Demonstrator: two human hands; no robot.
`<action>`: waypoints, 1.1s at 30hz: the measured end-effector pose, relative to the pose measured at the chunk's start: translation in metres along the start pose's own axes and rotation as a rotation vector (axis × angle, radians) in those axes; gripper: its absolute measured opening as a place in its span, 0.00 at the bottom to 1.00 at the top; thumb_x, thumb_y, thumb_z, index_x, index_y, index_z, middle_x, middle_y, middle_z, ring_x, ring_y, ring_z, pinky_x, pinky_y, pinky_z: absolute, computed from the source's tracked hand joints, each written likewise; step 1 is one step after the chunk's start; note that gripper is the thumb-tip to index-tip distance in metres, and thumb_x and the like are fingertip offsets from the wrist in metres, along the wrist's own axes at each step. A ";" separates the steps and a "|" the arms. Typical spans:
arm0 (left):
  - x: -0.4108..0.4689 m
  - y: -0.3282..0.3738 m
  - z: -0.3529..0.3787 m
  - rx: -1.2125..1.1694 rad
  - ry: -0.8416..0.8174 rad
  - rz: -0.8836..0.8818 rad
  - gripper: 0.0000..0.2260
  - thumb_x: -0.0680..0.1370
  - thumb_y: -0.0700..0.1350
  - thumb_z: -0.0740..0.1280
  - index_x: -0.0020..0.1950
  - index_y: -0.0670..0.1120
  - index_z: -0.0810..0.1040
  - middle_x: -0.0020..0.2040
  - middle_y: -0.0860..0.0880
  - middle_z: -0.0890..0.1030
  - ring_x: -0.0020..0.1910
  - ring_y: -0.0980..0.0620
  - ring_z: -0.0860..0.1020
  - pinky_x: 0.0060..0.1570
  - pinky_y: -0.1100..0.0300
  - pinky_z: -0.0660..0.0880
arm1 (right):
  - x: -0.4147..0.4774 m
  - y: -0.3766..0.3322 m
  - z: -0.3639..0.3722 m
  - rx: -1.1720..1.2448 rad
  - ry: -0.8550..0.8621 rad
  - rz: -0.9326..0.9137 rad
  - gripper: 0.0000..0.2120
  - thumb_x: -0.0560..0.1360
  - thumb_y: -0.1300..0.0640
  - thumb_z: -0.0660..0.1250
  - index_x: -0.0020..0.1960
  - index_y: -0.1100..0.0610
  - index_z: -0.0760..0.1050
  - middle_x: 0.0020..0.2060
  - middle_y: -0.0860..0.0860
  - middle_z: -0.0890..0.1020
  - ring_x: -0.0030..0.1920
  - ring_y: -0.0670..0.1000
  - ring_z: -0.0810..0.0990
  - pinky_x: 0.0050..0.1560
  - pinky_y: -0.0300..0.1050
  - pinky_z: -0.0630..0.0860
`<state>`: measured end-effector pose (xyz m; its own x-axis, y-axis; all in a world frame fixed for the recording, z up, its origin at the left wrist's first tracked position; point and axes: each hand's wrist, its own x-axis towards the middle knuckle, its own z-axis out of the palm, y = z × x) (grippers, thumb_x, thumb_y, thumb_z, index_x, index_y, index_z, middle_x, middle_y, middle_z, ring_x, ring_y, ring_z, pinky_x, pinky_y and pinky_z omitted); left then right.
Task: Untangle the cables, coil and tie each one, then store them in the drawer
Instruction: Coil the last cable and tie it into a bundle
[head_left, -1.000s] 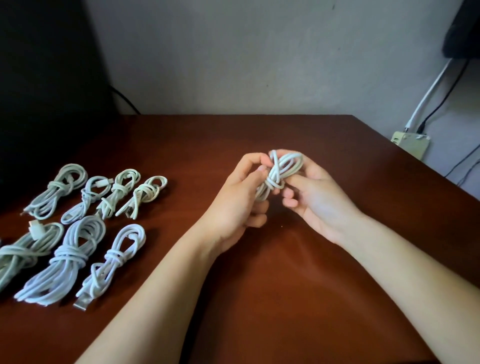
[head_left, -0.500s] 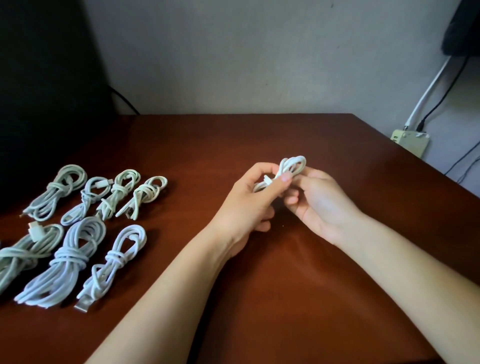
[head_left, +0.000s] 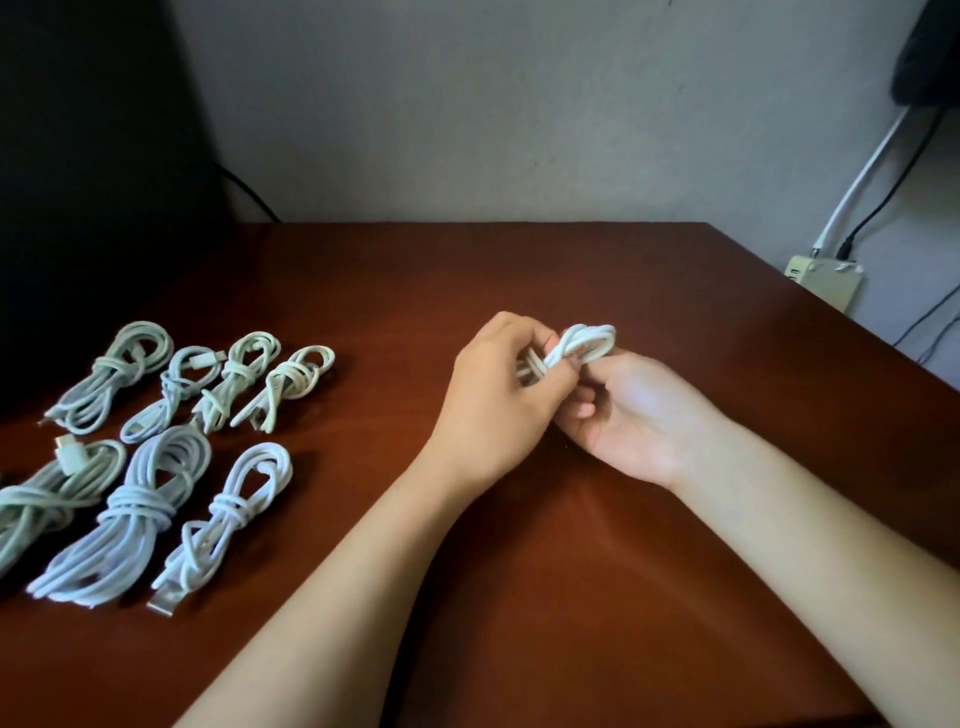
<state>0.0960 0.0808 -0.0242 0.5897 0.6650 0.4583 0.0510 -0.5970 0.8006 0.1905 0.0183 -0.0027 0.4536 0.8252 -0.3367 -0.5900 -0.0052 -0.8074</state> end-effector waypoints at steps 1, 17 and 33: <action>0.001 0.000 -0.002 -0.025 0.013 -0.007 0.03 0.75 0.43 0.70 0.43 0.44 0.78 0.45 0.50 0.78 0.44 0.53 0.79 0.48 0.53 0.77 | -0.001 -0.002 0.000 0.020 -0.031 0.013 0.17 0.79 0.72 0.51 0.40 0.58 0.74 0.26 0.51 0.76 0.23 0.43 0.63 0.21 0.32 0.59; 0.003 0.001 -0.011 -0.487 0.196 -0.275 0.05 0.80 0.46 0.64 0.46 0.47 0.77 0.39 0.49 0.79 0.36 0.53 0.77 0.39 0.57 0.74 | -0.007 -0.004 0.003 0.145 -0.185 -0.055 0.11 0.76 0.72 0.60 0.55 0.64 0.75 0.37 0.58 0.77 0.31 0.47 0.78 0.32 0.30 0.74; 0.005 -0.001 -0.015 -0.630 0.153 -0.593 0.07 0.76 0.44 0.66 0.38 0.47 0.76 0.30 0.48 0.75 0.26 0.55 0.72 0.25 0.65 0.64 | -0.013 0.004 0.001 -0.719 -0.093 -0.716 0.06 0.72 0.69 0.70 0.41 0.59 0.81 0.29 0.51 0.82 0.32 0.46 0.82 0.37 0.34 0.76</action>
<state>0.0872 0.0915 -0.0164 0.4901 0.8670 -0.0899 -0.1662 0.1942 0.9668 0.1814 0.0081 -0.0015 0.4711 0.8079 0.3540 0.3545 0.1940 -0.9147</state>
